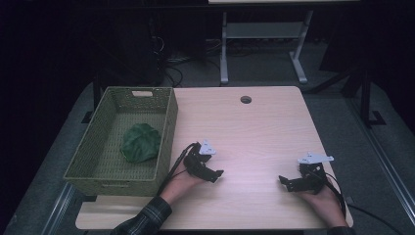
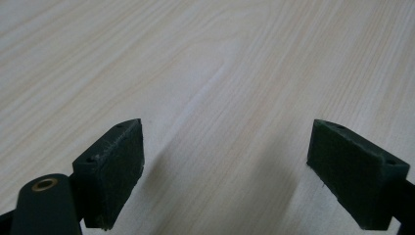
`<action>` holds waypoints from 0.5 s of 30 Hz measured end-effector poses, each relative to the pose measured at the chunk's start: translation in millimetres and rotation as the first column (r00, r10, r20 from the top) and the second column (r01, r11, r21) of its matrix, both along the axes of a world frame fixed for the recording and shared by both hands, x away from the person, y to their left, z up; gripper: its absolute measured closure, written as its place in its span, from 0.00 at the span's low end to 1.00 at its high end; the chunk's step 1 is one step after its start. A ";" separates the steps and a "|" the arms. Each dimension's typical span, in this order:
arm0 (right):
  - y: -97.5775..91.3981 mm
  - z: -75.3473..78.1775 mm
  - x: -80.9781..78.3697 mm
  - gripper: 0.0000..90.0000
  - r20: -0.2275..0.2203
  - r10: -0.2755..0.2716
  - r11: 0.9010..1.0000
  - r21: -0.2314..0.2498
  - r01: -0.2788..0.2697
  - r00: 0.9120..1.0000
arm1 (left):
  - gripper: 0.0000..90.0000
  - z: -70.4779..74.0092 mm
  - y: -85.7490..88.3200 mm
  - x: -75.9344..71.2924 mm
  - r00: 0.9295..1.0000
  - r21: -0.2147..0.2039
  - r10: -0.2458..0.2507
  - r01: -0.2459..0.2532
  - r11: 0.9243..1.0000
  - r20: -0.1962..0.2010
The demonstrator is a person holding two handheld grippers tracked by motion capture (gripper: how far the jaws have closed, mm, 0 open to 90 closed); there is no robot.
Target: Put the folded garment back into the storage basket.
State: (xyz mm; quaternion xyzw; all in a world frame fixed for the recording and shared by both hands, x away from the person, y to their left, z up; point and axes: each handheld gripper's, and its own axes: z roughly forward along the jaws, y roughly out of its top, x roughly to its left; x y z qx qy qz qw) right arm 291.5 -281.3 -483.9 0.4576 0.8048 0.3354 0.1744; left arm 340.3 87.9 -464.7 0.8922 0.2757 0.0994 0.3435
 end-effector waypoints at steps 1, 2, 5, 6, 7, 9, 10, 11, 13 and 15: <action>0.0 0.0 0.0 0.00 0.000 0.000 1.000 0.000 0.000 1.000 | 0.15 -2.2 0.1 0.4 1.000 0.006 -0.002 0.002 1.000 -0.006; 0.0 0.0 0.0 0.00 0.000 0.000 1.000 0.000 0.000 1.000 | 0.15 -4.8 0.0 0.5 1.000 0.016 -0.001 0.001 1.000 -0.014; 0.0 0.0 0.0 0.00 0.000 0.000 1.000 -0.001 0.000 1.000 | 0.14 -6.6 -0.2 -0.8 1.000 0.015 -0.002 0.002 1.000 -0.001; 0.1 0.0 -0.1 0.00 -0.001 0.000 1.000 0.000 0.000 1.000 | 0.14 -7.0 -0.6 -1.5 1.000 0.013 0.001 -0.001 1.000 0.001; 0.0 0.0 -0.1 0.00 0.000 0.000 1.000 0.000 0.000 1.000 | 0.14 -7.6 -0.3 -2.2 1.000 0.009 0.002 -0.002 1.000 0.006; 0.0 0.0 -0.1 0.00 0.000 0.001 1.000 -0.001 -0.001 1.000 | 0.14 -9.6 0.8 -3.3 1.000 -0.008 0.000 0.000 1.000 0.021; 0.0 0.0 -0.1 0.00 -0.001 0.001 1.000 -0.001 -0.001 1.000 | 0.14 -10.6 1.5 -3.6 1.000 -0.019 -0.002 0.002 1.000 0.026; 0.1 0.0 -0.1 0.00 -0.001 0.000 1.000 0.000 0.000 1.000 | 0.14 -12.0 2.4 -3.8 0.999 -0.034 -0.003 0.004 0.999 0.037; 0.1 0.0 -0.1 0.00 0.000 0.000 1.000 0.000 0.000 1.000 | 0.14 -14.0 4.2 -4.1 0.999 -0.053 -0.006 0.009 0.999 0.048; 0.1 0.0 -0.1 0.00 0.000 0.001 1.000 0.000 -0.001 1.000 | 0.14 -14.0 4.1 -4.2 0.999 -0.052 -0.007 0.009 0.999 0.049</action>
